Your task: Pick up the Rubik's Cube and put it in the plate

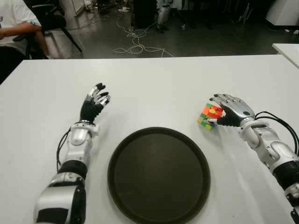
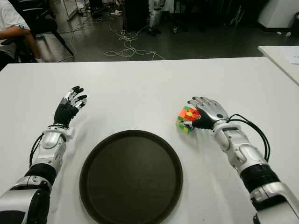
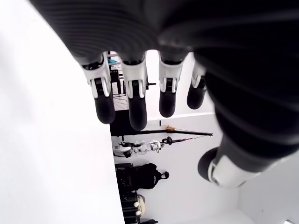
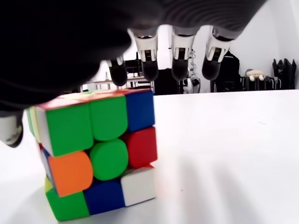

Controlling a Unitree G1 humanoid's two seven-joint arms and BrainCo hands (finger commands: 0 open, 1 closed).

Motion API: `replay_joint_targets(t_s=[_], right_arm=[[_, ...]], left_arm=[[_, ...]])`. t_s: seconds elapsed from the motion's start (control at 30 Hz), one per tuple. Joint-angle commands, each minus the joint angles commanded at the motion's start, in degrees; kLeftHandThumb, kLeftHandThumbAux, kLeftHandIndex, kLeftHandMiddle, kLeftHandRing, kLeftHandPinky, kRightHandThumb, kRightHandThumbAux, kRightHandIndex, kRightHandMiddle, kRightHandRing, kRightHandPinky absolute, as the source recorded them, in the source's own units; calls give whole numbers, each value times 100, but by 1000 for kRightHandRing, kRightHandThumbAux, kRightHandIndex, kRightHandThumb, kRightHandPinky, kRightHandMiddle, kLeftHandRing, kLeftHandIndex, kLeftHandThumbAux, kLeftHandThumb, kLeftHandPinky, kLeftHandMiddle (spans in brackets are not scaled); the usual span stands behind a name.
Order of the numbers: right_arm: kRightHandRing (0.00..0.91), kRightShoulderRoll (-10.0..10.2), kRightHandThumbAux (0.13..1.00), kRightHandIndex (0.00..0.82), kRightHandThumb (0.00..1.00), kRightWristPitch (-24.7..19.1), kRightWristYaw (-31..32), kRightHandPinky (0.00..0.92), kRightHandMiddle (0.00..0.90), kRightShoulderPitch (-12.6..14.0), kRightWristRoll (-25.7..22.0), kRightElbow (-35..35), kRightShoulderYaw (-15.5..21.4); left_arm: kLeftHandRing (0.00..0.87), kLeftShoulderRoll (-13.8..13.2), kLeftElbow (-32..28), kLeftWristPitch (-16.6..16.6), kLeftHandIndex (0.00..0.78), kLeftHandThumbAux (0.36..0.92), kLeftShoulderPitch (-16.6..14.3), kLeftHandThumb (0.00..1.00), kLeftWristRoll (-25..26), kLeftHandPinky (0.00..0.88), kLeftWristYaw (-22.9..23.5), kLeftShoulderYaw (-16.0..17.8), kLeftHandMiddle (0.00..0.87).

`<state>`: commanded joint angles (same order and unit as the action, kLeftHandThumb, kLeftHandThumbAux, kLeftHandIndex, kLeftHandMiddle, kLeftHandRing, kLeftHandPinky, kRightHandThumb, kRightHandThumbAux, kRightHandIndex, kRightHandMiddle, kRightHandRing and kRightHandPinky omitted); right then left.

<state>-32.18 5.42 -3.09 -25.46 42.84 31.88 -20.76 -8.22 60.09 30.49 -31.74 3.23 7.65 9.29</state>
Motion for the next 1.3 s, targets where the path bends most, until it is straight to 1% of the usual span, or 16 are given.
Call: replay_joint_targets(t_s=[0.13, 0.33, 0.53, 0.67, 1.03, 1.13, 1.3], right_arm=[[10, 3, 306, 0, 139, -15, 38, 99, 0, -32, -18, 27, 12], [16, -10, 304, 0, 131, -59, 73, 112, 0, -68, 40, 49, -9], [8, -42, 304, 0, 118, -49, 68, 94, 0, -77, 70, 50, -30], [17, -56, 310, 0, 114, -12, 64, 109, 0, -90, 58, 75, -33], [31, -64, 310, 0, 125, -5, 105, 124, 0, -92, 26, 87, -7], [46, -68, 309, 0, 127, -15, 160, 169, 4, -87, 4, 66, 3], [56, -76, 319, 0, 138, 9, 190, 172, 9, -87, -7, 57, 16]], left_arm=[[157, 4, -12, -29, 62, 671, -7, 366, -27, 192, -62, -11, 145], [154, -6, -5, -83, 60, 670, -16, 371, -46, 186, -107, -18, 143], [148, -2, -6, -135, 58, 661, -25, 363, -36, 181, -117, -15, 137], [144, -1, 0, -169, 55, 656, -31, 372, -6, 165, -87, 1, 134], [145, 19, -13, -109, 58, 675, -24, 389, 24, 170, -23, 19, 136], [149, 17, -21, -78, 56, 687, -18, 393, 1, 170, -24, 9, 145], [151, 21, -30, -77, 58, 685, -13, 393, -14, 188, -44, 2, 142]])
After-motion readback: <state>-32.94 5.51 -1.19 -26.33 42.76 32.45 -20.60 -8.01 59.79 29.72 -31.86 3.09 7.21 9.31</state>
